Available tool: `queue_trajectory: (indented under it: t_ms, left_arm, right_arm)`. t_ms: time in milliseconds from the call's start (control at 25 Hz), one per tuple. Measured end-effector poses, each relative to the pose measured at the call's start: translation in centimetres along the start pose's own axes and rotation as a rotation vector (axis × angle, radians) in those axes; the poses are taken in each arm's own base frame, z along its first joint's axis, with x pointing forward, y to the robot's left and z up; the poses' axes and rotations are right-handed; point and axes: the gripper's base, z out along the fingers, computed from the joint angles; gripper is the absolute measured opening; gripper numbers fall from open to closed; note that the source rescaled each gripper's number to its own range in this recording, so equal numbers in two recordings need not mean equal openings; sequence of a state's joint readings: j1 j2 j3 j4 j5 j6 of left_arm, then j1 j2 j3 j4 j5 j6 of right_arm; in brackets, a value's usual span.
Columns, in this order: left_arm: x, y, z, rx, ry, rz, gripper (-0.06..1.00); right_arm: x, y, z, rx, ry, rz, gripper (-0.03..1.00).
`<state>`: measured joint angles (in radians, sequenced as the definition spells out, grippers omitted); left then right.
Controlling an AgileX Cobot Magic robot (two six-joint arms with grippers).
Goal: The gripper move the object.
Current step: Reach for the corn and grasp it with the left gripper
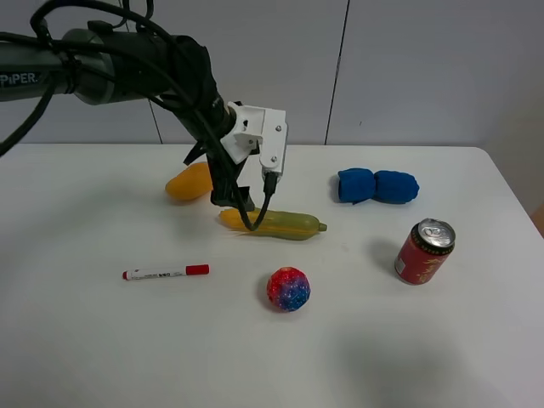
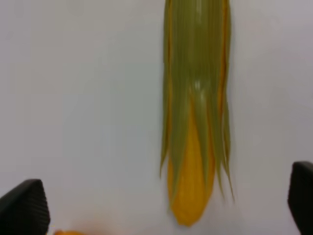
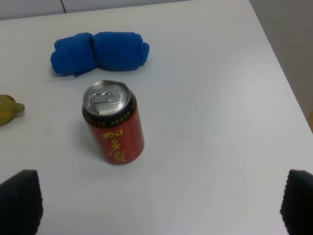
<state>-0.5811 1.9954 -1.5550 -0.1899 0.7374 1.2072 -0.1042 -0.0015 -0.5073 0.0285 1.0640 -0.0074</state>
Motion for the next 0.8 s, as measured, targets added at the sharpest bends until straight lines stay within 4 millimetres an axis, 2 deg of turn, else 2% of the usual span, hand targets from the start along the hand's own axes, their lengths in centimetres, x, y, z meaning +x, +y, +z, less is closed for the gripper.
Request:
queue_trajectory:
  t_ms: [240, 480, 800]
  left_arm:
    - [-0.8, -1.2, 3.3, 0.047, -0.028, 0.077, 1.00]
    - [-0.4, -2.0, 6.6, 0.104, -0.048, 0.038, 1.00]
    - [0.3, -2.4, 8.6, 0.138, -0.072, -0.052, 1.00]
  right_arm:
    - [0.0, 0.0, 0.0, 0.000, 0.000, 0.000, 1.00]
    - [0.0, 0.0, 0.0, 0.000, 0.000, 0.000, 1.00]
    - [0.0, 0.0, 0.0, 0.000, 0.000, 0.000, 1.00]
